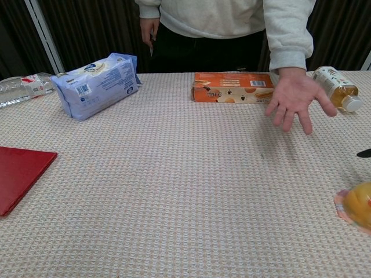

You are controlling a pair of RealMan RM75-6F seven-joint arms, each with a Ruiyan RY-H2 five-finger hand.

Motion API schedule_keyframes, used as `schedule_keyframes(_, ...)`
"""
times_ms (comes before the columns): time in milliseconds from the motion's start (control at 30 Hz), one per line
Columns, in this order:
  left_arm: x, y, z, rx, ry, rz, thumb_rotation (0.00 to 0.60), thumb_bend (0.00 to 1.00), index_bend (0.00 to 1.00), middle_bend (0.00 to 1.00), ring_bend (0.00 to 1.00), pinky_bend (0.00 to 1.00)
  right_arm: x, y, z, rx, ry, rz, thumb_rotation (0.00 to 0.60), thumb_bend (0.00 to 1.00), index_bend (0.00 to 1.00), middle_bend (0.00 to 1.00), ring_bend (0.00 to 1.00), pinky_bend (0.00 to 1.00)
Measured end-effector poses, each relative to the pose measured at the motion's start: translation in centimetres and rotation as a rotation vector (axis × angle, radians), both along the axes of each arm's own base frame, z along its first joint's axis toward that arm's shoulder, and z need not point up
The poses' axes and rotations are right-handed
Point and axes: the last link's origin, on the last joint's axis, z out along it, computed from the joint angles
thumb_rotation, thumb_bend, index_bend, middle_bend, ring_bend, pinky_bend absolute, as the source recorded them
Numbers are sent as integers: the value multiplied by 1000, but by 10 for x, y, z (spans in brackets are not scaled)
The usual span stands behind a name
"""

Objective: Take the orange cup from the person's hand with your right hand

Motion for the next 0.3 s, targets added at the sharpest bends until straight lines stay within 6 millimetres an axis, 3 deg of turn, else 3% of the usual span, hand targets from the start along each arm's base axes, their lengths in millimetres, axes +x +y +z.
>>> schedule_keyframes(300, 0, -1, 0, 4, 2, -3, 600, 86, 13, 0, 0, 0, -1, -3, 43, -171, 56, 40, 600, 121, 51, 0, 0, 0)
